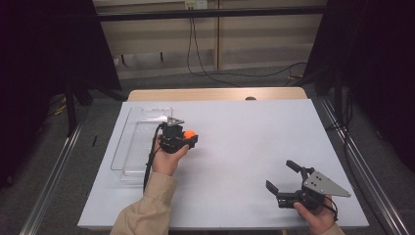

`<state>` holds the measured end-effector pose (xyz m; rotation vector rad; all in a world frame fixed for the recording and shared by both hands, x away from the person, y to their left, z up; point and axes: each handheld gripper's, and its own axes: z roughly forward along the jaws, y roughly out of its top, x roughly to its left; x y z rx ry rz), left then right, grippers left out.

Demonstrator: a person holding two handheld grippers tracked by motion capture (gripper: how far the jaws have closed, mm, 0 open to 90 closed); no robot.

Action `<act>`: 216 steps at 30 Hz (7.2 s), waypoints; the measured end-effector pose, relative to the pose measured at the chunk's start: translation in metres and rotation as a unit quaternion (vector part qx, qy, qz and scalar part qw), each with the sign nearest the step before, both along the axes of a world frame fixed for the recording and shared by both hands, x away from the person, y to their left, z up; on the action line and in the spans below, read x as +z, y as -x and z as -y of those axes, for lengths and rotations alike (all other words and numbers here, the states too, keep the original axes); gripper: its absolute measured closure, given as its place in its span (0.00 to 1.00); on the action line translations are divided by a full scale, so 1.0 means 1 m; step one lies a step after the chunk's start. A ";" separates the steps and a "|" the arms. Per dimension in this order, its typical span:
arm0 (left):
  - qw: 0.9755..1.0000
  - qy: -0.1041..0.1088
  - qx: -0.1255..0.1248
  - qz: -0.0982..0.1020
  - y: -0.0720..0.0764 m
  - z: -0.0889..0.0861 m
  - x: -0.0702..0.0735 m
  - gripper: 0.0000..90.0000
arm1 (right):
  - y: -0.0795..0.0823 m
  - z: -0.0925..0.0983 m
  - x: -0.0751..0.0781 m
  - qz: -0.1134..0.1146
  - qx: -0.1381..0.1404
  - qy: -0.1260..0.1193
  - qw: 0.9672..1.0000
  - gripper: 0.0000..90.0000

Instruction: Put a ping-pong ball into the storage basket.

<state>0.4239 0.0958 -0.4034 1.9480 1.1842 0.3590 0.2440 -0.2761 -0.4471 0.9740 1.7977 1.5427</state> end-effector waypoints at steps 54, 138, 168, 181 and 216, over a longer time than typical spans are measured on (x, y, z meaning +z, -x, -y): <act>0.999 0.019 -0.017 -0.020 0.006 -0.003 0.028 0.57 | 0.001 0.000 0.001 0.001 0.000 -0.001 1.000 0.03; 0.999 0.020 0.034 0.023 0.017 -0.067 0.042 0.57 | -0.001 -0.001 0.001 0.003 0.003 -0.001 1.000 0.03; 0.998 0.004 0.049 0.031 0.017 -0.078 0.039 0.57 | -0.001 -0.001 0.002 0.004 0.004 -0.002 1.000 0.03; 0.998 0.003 0.054 0.032 0.017 -0.081 0.037 0.57 | -0.001 -0.001 0.002 0.004 0.004 -0.003 1.000 0.03; 0.997 -0.007 0.068 0.035 0.016 -0.089 0.032 0.57 | 0.000 0.000 0.001 0.004 0.002 -0.004 1.000 0.03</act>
